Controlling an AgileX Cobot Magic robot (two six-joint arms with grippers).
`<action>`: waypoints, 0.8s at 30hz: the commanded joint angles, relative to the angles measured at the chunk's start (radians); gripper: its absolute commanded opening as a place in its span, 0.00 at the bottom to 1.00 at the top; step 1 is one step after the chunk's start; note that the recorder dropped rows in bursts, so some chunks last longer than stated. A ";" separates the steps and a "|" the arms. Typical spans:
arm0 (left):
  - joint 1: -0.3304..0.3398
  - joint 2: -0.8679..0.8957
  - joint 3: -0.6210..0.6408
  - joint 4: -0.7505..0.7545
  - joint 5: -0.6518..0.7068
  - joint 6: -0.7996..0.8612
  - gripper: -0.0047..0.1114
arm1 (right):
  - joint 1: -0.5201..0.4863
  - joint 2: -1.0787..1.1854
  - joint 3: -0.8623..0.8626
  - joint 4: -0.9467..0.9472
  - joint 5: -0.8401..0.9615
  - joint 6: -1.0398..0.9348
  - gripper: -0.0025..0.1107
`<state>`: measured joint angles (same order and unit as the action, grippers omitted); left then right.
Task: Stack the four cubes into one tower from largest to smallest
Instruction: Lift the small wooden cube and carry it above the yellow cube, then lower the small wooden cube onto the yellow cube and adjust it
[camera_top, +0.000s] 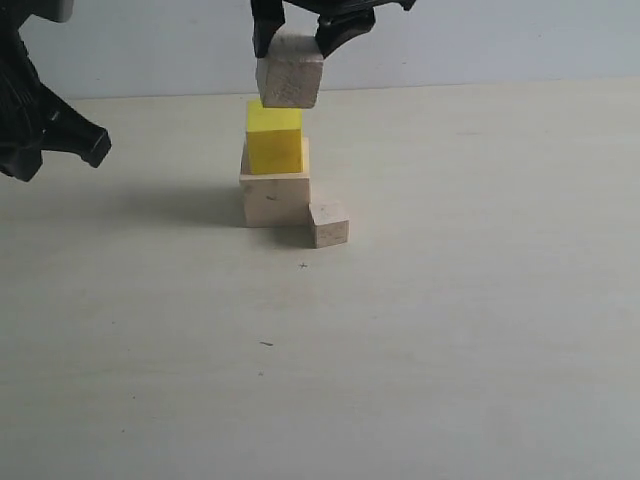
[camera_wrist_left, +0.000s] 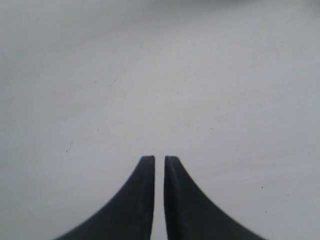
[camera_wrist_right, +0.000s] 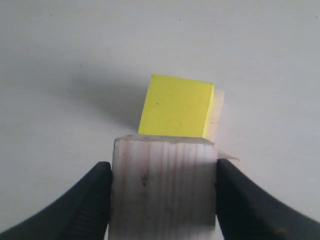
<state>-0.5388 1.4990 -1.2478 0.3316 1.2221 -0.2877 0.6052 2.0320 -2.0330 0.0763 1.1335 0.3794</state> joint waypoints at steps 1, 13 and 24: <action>0.001 -0.010 0.004 0.006 -0.001 -0.037 0.12 | 0.000 0.058 -0.078 -0.009 0.016 0.033 0.02; 0.001 -0.010 0.004 -0.053 -0.001 -0.049 0.12 | 0.000 0.203 -0.281 -0.076 0.085 0.068 0.02; 0.001 -0.010 0.004 -0.053 -0.001 -0.049 0.12 | 0.000 0.250 -0.308 -0.076 0.080 0.068 0.02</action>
<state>-0.5388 1.4990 -1.2478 0.2832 1.2221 -0.3251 0.6052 2.2883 -2.3269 0.0000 1.2238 0.4451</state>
